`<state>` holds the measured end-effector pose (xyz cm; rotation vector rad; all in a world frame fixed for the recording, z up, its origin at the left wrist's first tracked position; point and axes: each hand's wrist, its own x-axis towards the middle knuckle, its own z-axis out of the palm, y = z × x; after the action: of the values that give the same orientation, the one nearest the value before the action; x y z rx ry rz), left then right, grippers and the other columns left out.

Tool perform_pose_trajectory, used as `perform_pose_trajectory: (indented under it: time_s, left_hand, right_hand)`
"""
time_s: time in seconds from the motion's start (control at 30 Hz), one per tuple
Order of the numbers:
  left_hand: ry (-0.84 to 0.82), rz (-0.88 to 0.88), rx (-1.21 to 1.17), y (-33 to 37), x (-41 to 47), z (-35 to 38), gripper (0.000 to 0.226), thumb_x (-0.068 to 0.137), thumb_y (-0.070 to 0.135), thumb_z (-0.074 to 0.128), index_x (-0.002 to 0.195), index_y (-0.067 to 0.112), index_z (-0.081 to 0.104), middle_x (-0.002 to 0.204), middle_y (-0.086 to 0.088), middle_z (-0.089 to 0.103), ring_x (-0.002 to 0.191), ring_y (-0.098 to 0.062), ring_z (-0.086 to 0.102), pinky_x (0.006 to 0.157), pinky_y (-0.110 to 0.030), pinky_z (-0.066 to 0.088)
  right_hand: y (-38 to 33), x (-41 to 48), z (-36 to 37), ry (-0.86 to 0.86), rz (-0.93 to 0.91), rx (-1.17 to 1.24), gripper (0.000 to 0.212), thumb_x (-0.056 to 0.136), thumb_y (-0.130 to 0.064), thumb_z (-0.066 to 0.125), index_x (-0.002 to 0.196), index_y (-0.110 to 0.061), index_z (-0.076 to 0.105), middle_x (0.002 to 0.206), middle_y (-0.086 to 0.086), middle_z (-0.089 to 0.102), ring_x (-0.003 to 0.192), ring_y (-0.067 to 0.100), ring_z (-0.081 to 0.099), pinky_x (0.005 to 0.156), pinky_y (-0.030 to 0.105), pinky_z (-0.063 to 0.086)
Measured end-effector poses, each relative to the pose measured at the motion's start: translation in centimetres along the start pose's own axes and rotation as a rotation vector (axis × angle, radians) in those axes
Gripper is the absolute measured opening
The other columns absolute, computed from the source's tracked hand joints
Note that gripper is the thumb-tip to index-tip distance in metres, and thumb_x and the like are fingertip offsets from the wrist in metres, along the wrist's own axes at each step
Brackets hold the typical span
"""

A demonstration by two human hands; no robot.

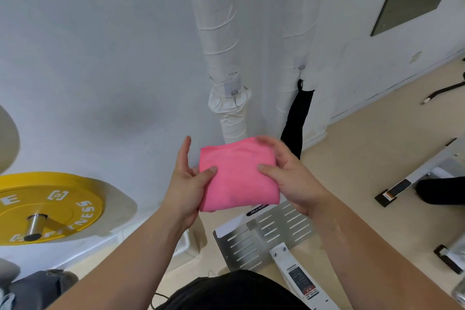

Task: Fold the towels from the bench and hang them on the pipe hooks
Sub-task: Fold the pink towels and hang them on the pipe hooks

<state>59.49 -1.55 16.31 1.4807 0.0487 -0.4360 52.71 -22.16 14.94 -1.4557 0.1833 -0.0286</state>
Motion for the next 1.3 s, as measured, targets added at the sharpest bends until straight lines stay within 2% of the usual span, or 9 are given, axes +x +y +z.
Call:
perform_pose_trajectory:
  time_s: [0.1, 0.23, 0.37, 0.5, 0.77, 0.9, 1.03, 1.13, 1.3]
  left_hand:
    - [0.016, 0.055, 0.078, 0.8, -0.1, 0.2, 0.06, 0.1, 0.003, 0.057, 0.134, 0.053, 0.052, 0.102, -0.03, 0.064, 0.079, -0.031, 0.064, 0.078, -0.065, 0.051]
    - [-0.077, 0.105, 0.185, 1.2, 0.0, 0.3, 0.036, 0.092, 0.006, 0.069, 0.108, 0.038, 0.075, 0.115, -0.01, 0.067, 0.077, -0.017, 0.062, 0.07, -0.042, 0.05]
    - [-0.197, 0.037, 0.298, 1.7, 1.5, -0.8, 0.066, 0.075, -0.012, 0.079, 0.123, 0.032, 0.07, 0.098, -0.011, 0.058, 0.084, -0.029, 0.051, 0.072, -0.057, 0.048]
    - [-0.193, 0.109, 0.584, 2.7, 3.2, -1.5, 0.068, 0.075, -0.007, 0.079, 0.131, 0.029, 0.062, 0.094, -0.005, 0.071, 0.068, -0.025, 0.064, 0.072, -0.052, 0.058]
    - [-0.25, 0.234, 0.741, 3.2, 10.1, -5.6, 0.028, 0.078, 0.01, 0.067, 0.086, 0.036, 0.075, 0.088, -0.008, 0.07, 0.065, -0.018, 0.071, 0.054, -0.047, 0.059]
    - [-0.349, 0.359, 0.828, 3.6, 15.3, -8.2, 0.014, 0.071, 0.024, 0.079, 0.083, 0.029, 0.075, 0.134, 0.004, 0.049, 0.123, -0.002, 0.047, 0.092, -0.009, 0.038]
    - [-0.458, 0.316, 0.795, 5.4, 18.6, -9.6, 0.01, 0.078, 0.024, 0.081, 0.086, 0.024, 0.075, 0.12, 0.017, 0.067, 0.104, 0.018, 0.052, 0.083, 0.0, 0.038]
    - [-0.434, 0.274, 0.702, 6.1, 20.0, -9.1, 0.011, 0.079, 0.026, 0.079, 0.087, 0.029, 0.072, 0.079, 0.006, 0.074, 0.065, 0.002, 0.066, 0.059, -0.018, 0.051]
    - [-0.514, 0.138, 0.526, 6.1, 19.8, -6.9, 0.055, 0.085, 0.02, 0.079, 0.127, 0.047, 0.054, 0.109, 0.008, 0.065, 0.073, -0.034, 0.07, 0.064, -0.046, 0.059]
  right_hand:
    - [-0.1, 0.1, 0.2, 0.042, 0.002, -0.098, 0.039, 0.098, -0.001, 0.056, 0.1, -0.033, 0.078, 0.117, -0.011, 0.068, 0.104, 0.006, 0.064, 0.084, 0.022, 0.052]
    - [-0.5, 0.9, 0.8, 0.083, 0.017, -0.056, 0.034, 0.098, 0.0, 0.057, 0.106, -0.026, 0.077, 0.123, -0.001, 0.067, 0.094, 0.003, 0.069, 0.073, 0.019, 0.054]
    - [-0.7, 1.9, 0.7, -0.013, 0.036, -0.174, 0.059, 0.077, -0.005, 0.084, 0.126, -0.032, 0.067, 0.126, 0.0, 0.064, 0.106, 0.016, 0.069, 0.085, 0.037, 0.061]
    - [-1.0, 3.9, 1.1, -0.023, 0.033, -0.559, 0.087, 0.066, -0.016, 0.09, 0.143, -0.033, 0.052, 0.131, -0.008, 0.058, 0.115, 0.008, 0.06, 0.094, 0.022, 0.05]
    - [-1.3, 9.7, 4.1, 0.112, -0.024, -1.038, 0.035, 0.057, -0.042, 0.083, 0.089, -0.035, 0.075, 0.099, -0.003, 0.048, 0.089, 0.014, 0.05, 0.073, 0.025, 0.042]
    - [-1.5, 12.1, 5.2, 0.065, 0.075, -0.88, 0.025, 0.065, -0.032, 0.085, 0.084, -0.037, 0.071, 0.135, -0.007, 0.05, 0.123, 0.012, 0.047, 0.102, 0.032, 0.042]
    - [-1.5, 13.9, 6.2, 0.176, 0.13, -0.481, 0.026, 0.076, -0.022, 0.081, 0.099, -0.019, 0.07, 0.095, 0.001, 0.072, 0.086, 0.013, 0.067, 0.08, 0.041, 0.055]
    - [-1.1, 15.0, 7.0, 0.262, 0.138, -0.301, 0.028, 0.091, -0.01, 0.071, 0.115, -0.02, 0.061, 0.103, 0.002, 0.07, 0.089, 0.007, 0.067, 0.082, 0.035, 0.056]
    - [-0.6, 16.2, 5.5, 0.341, 0.125, -0.189, 0.044, 0.1, -0.011, 0.059, 0.127, -0.043, 0.047, 0.112, 0.014, 0.064, 0.089, 0.019, 0.064, 0.081, 0.04, 0.06]
